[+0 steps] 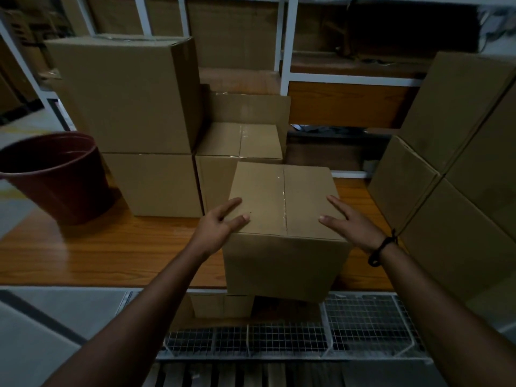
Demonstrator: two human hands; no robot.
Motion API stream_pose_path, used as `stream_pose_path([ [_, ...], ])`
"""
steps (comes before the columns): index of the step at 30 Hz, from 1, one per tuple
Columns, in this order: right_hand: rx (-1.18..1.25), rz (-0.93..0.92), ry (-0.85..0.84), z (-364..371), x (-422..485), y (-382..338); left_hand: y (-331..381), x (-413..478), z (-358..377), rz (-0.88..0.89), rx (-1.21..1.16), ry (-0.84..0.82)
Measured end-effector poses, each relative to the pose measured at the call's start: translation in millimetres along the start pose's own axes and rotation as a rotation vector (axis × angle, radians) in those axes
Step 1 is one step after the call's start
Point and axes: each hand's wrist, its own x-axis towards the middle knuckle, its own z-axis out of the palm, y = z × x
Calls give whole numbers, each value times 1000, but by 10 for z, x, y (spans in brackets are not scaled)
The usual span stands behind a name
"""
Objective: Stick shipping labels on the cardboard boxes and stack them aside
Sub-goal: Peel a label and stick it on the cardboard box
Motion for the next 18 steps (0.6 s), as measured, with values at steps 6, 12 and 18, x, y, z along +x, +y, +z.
stream_pose_path([
  [6, 47, -2, -42, 115, -91, -110, -34, 27, -141, 47, 14, 22],
  [12, 38, -12, -36, 233, -175, -151, -55, 33, -263, 26, 33, 5],
  [18, 30, -30, -8, 236, -169, -129, -87, -25, -209, 108, 65, 53],
])
